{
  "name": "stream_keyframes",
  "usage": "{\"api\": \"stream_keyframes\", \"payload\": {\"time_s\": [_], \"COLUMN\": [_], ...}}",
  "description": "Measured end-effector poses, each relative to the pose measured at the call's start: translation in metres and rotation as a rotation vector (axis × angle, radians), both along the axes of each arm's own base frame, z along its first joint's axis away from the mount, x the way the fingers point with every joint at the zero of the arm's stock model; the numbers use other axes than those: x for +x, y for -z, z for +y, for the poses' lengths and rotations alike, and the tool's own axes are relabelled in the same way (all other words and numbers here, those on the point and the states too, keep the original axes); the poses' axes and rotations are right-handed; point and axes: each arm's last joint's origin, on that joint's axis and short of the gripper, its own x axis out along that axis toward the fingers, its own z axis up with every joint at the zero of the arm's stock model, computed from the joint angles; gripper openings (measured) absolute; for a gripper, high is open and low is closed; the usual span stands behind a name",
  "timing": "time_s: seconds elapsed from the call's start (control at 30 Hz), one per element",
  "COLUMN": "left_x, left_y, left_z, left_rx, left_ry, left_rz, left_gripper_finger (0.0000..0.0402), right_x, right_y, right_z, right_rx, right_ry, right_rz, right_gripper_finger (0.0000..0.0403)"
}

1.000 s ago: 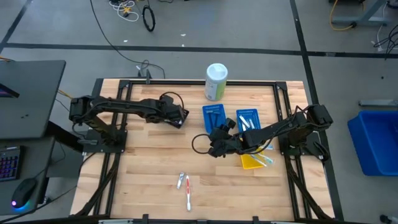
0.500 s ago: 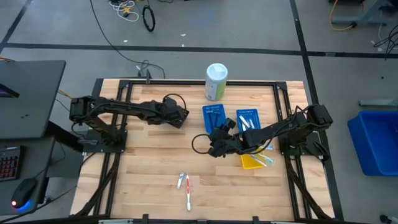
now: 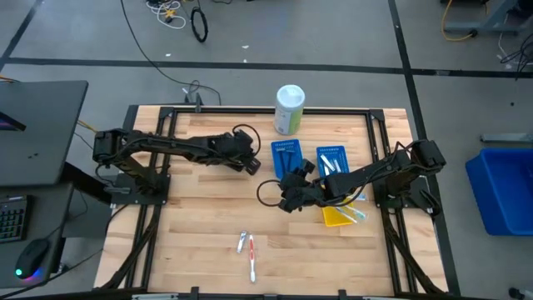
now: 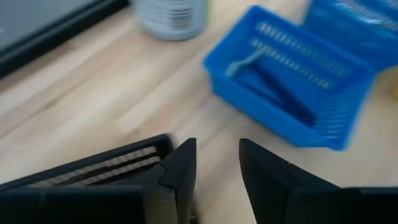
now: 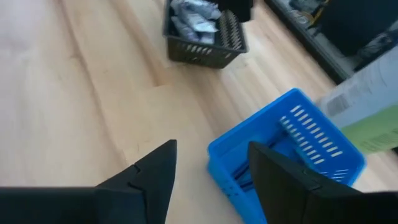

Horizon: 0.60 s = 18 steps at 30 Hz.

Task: Pick & Place Travel size toiletries
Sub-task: Put the nail cutter into the right blue basket

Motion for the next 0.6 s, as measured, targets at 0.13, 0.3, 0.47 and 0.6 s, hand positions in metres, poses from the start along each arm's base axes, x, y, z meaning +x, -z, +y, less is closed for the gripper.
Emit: {"api": "stream_keyframes", "payload": {"time_s": [0.13, 0.3, 0.47, 0.6], "left_x": [0.004, 0.007, 0.009, 0.008], "left_y": [-0.002, -0.001, -0.001, -0.001], "left_z": [-0.005, -0.025, -0.056, -0.084], "left_rx": [-0.054, -0.165, -0.190, -0.211], "left_ry": [0.097, 0.252, 0.371, 0.432], "left_rz": [-0.035, -0.047, -0.041, -0.041], "left_gripper_finger": [0.0128, 0.0124, 0.0123, 0.0123], "right_x": [0.000, 0.000, 0.000, 0.000], "right_y": [0.000, 0.000, 0.000, 0.000], "right_z": [0.000, 0.000, 0.000, 0.000], "right_rx": [0.006, 0.007, 0.007, 0.007], "right_ry": [-0.005, -0.005, -0.005, -0.005], "right_rz": [0.002, 0.002, 0.002, 0.002], "right_gripper_finger": [0.0215, 0.0217, 0.0210, 0.0207]}}
